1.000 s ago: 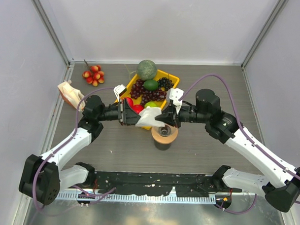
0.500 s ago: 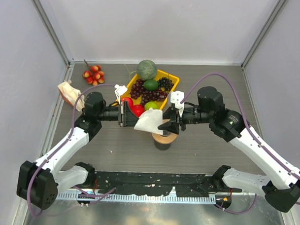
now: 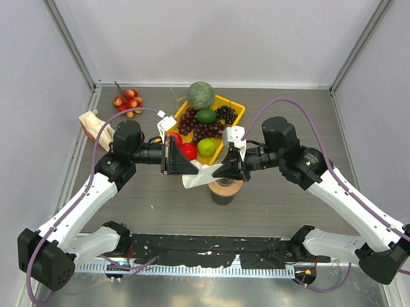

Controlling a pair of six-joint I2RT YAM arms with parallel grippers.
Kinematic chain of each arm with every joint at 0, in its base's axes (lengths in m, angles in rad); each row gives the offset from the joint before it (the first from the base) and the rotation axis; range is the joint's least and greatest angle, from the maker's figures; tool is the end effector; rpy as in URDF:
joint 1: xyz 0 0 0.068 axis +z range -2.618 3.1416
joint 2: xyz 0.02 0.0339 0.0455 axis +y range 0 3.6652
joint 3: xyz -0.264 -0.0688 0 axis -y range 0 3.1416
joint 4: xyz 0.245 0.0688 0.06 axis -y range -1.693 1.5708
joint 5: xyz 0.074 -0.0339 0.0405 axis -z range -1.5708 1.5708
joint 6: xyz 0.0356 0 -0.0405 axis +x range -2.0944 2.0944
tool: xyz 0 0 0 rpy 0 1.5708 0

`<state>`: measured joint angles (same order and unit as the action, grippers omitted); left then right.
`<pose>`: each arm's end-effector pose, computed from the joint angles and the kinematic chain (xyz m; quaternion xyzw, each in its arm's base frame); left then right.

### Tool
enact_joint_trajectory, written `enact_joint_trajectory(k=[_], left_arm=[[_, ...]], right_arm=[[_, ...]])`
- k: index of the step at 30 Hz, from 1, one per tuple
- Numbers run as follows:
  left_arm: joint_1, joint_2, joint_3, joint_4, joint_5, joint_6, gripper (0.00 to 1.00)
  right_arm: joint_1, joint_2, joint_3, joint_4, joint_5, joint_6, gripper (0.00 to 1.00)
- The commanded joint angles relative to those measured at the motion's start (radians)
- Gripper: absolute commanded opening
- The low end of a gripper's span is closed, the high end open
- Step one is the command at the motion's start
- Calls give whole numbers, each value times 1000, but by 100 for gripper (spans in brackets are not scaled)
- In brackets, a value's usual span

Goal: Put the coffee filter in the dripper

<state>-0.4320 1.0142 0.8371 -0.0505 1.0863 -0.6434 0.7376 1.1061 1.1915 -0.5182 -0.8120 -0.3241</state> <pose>0.1871 -0.1209 0.3331 0.2491 0.7004 -0.6203 0.2503 0.1529 0.1739 0.3889 -0.5753 0.5597 0.4272 0.4161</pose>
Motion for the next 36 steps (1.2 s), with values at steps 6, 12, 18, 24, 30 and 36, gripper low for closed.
enact_joint_trajectory(k=[6, 12, 18, 24, 30, 36], left_arm=[[-7, -12, 1, 17, 1, -44, 46], [-5, -16, -52, 84, -29, -110, 64], [9, 40, -99, 279, -13, -289, 66], [12, 79, -131, 465, -3, -450, 68], [12, 106, -151, 537, -19, -538, 69], [12, 107, -173, 548, -26, -553, 62]], right_arm=[[11, -48, -6, 49, 71, -21, 5], [13, -74, -23, 84, 116, -20, 5], [14, -72, -27, 130, 109, -1, 5], [40, -66, -26, 135, 189, -39, 5], [71, -54, -27, 164, 273, -61, 5], [80, -45, -35, 184, 293, -59, 5]])
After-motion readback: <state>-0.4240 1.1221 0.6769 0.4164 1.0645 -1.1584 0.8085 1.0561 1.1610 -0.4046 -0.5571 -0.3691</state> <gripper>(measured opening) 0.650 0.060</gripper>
